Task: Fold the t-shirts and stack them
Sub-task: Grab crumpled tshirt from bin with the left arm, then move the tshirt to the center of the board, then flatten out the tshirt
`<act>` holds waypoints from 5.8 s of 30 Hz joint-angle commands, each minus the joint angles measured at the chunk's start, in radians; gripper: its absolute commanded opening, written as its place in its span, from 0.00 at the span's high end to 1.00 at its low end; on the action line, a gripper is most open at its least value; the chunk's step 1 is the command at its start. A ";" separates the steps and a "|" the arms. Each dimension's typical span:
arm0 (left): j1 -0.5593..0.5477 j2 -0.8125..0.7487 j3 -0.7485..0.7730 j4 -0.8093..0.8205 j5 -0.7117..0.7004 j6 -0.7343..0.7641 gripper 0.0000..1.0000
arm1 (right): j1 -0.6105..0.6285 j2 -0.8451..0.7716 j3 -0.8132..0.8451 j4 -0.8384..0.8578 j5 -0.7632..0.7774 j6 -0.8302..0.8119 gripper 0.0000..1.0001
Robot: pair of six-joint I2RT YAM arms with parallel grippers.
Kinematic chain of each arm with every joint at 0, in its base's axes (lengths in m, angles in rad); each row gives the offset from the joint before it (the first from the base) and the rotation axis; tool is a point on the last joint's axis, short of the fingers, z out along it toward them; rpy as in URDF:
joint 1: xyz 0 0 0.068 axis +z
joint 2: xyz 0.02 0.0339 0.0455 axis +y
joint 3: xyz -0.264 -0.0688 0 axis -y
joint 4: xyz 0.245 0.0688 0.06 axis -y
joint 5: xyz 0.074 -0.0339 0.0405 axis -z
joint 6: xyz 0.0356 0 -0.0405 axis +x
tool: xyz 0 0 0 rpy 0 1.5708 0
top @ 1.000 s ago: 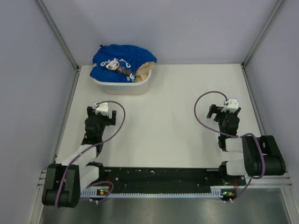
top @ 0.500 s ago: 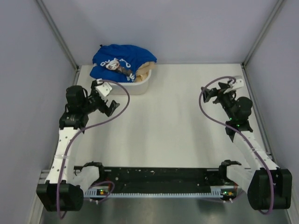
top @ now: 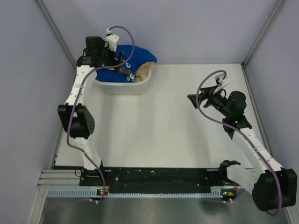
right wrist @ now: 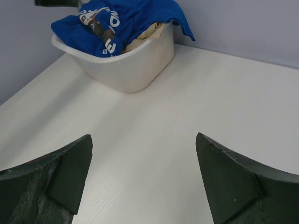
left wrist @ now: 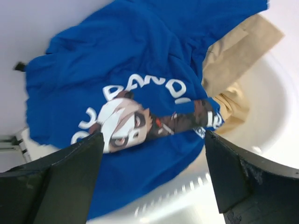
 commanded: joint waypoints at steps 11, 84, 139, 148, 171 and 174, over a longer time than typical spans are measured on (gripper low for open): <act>-0.135 0.407 0.422 -0.149 -0.444 0.107 0.21 | 0.019 0.030 0.038 -0.079 -0.002 -0.021 0.12; -0.110 -0.706 -0.639 -0.401 -0.069 0.228 0.01 | 0.835 0.548 0.292 -0.382 0.220 -0.515 0.18; -0.561 -0.844 -1.158 -0.358 -0.294 0.189 1.00 | 0.661 0.472 0.106 0.024 0.081 -0.340 0.20; -0.543 -0.978 -1.035 -0.422 -0.261 0.153 1.00 | 0.832 0.734 0.231 0.223 0.088 -0.290 0.20; -0.500 -0.935 -0.960 -0.409 -0.170 0.136 1.00 | 0.887 1.046 0.451 0.158 0.446 0.022 0.65; -0.477 -0.949 -0.946 -0.407 -0.197 0.136 1.00 | 0.872 1.034 0.445 0.138 0.489 0.029 1.00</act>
